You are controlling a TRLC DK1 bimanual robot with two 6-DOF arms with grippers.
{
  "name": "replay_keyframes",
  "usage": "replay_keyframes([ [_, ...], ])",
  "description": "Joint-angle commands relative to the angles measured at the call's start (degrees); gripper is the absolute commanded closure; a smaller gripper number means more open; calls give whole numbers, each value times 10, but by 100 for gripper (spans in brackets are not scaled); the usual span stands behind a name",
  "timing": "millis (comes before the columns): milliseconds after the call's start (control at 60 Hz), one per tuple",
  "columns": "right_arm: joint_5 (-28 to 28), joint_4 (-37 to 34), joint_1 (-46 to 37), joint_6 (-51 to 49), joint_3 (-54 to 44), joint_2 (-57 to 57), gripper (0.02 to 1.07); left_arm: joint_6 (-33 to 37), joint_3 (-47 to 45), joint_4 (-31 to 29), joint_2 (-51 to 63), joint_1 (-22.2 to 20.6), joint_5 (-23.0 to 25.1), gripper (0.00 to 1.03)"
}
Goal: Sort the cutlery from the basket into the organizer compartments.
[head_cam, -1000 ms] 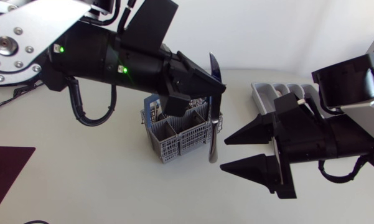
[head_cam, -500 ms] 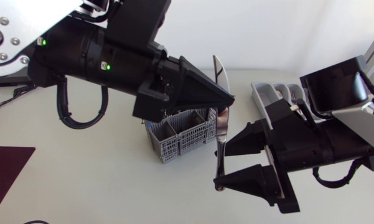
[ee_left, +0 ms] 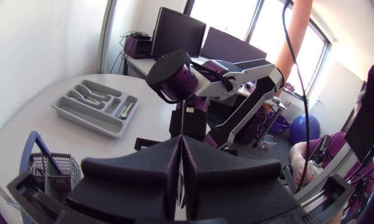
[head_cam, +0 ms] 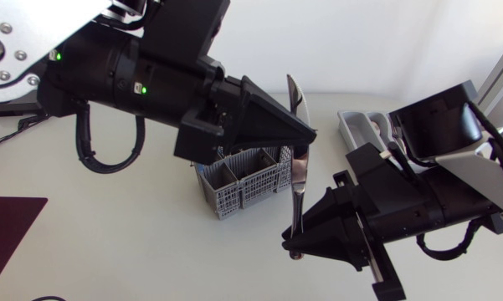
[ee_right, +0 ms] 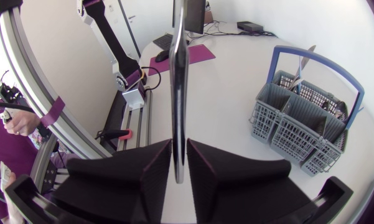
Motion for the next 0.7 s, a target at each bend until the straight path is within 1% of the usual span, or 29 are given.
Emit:
replay_keyframes([
  [0,-14,-12,-2,18,5,7,102,-10,20,0,1,8,12,97],
  [83,-23,-20,-3,18,6,2,102,-10,19,-1,2,13,12,80],
  [150,-24,-25,-3,18,7,-2,102,-11,20,-2,3,14,12,72],
  [183,-25,-27,-3,18,7,-3,102,-11,20,-2,4,16,12,64],
  [250,-25,-29,-3,18,7,-7,102,-11,20,-2,3,17,12,40],
  [283,-25,-31,-3,18,7,-8,102,-11,22,-3,4,20,11,32],
  [317,-25,-35,-3,18,8,-9,102,-11,24,-3,4,21,11,20],
  [350,-25,-35,-3,18,8,-10,102,-10,26,-3,4,22,11,7],
  [367,-25,-35,-4,18,7,-11,102,-9,26,-3,4,23,11,4],
  [517,-23,-47,-22,6,2,-11,102,-9,35,-6,-9,40,-10,4],
  [683,-18,-80,-53,-36,-14,-11,102,-14,68,-16,-17,80,-14,4],
])
